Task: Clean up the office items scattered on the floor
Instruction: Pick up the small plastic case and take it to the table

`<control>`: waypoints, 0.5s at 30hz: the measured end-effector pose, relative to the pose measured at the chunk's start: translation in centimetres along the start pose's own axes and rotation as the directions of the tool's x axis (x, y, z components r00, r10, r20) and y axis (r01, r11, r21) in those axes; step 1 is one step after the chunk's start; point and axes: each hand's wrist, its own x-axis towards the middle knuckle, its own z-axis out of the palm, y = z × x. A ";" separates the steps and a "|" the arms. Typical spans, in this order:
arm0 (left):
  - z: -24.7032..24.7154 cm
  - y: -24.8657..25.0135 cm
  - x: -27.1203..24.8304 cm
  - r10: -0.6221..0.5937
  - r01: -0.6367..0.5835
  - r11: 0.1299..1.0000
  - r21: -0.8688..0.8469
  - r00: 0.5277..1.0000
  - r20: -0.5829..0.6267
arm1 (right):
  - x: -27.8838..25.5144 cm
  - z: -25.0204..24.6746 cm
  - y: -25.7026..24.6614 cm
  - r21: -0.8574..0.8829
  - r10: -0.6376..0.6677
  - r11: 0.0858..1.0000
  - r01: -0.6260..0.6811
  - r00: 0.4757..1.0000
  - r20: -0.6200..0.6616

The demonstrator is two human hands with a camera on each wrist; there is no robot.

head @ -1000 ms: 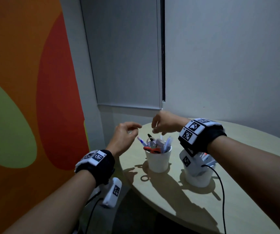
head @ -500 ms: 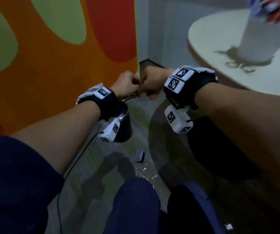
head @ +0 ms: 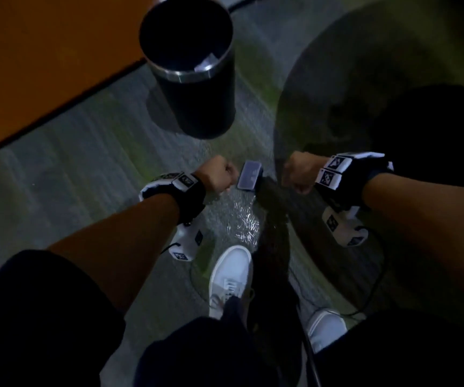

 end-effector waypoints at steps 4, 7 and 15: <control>3.9 -1.1 3.9 -0.024 0.028 0.989 0.144 0.999 -0.027 | 3.2 5.9 3.7 -0.128 -0.006 0.992 0.006 1.000 -0.001; 6.1 -3.2 5.3 -0.050 0.063 0.951 0.303 0.997 -0.050 | 5.2 10.4 7.2 -0.014 -0.001 1.000 0.000 0.999 -0.045; 8.6 -9.4 8.0 0.082 -0.004 0.969 0.248 0.949 -0.306 | 9.3 11.9 7.5 0.118 -0.107 0.980 0.162 0.920 -0.378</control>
